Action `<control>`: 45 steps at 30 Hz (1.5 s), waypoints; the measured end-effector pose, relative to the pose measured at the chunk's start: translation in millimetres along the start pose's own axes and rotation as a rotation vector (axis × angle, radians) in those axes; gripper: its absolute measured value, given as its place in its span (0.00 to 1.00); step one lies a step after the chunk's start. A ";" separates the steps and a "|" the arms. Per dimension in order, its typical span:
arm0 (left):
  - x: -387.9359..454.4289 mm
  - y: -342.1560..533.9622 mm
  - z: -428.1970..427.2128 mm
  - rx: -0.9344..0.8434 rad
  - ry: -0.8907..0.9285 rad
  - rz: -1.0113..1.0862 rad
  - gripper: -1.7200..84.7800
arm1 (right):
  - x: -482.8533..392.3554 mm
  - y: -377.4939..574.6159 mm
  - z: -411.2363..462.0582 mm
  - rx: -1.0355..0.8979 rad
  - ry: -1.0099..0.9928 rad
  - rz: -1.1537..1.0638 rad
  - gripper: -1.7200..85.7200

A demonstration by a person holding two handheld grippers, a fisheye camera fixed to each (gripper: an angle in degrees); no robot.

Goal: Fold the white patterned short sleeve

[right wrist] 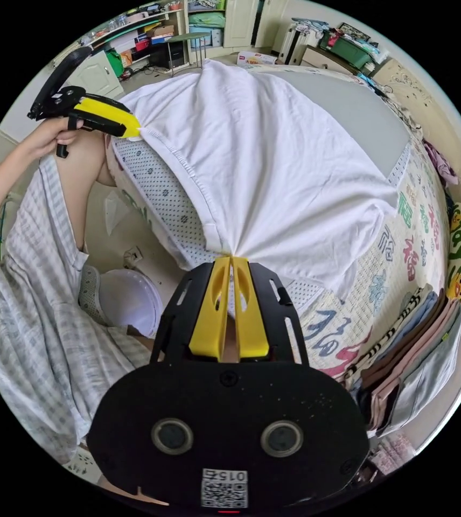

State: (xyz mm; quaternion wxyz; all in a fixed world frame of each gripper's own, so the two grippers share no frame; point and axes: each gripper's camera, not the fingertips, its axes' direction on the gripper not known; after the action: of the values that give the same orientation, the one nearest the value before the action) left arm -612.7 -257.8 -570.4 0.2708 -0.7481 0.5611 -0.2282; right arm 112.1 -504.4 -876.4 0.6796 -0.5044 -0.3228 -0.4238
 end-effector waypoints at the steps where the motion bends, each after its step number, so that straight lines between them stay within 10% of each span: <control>1: 2.6 9.0 -8.8 0.015 0.011 0.002 0.03 | -3.9 6.8 0.7 0.002 -0.011 0.005 0.02; 17: -75.4 32.6 -92.3 0.302 0.350 -0.153 0.02 | 69.8 113.5 6.2 0.159 -0.526 0.146 0.02; 20: -124.3 -60.4 -122.1 0.383 0.371 -0.135 0.02 | 166.2 56.7 -51.0 0.245 -0.217 0.189 0.02; 23: -160.6 -141.9 -185.0 0.812 0.163 -0.222 0.01 | 254.4 -12.5 -139.8 0.517 0.129 0.394 0.03; 27: -173.7 -160.6 -217.8 1.117 0.274 -0.377 0.02 | 293.6 5.2 -164.8 0.829 -0.143 0.479 0.12; 36: -186.1 4.8 -85.3 0.411 0.112 -0.434 0.12 | 274.4 230.3 140.1 0.316 -0.235 0.652 0.12; 45: -210.7 110.3 -55.2 0.198 -0.001 -0.784 0.14 | 266.6 307.8 271.8 0.217 -0.573 0.773 0.10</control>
State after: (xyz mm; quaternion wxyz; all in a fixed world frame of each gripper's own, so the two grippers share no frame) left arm -783.4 -87.7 -610.0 0.2342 -0.8759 0.2082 -0.3669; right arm 501.9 -269.9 -695.3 0.7196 -0.6097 -0.3284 0.0511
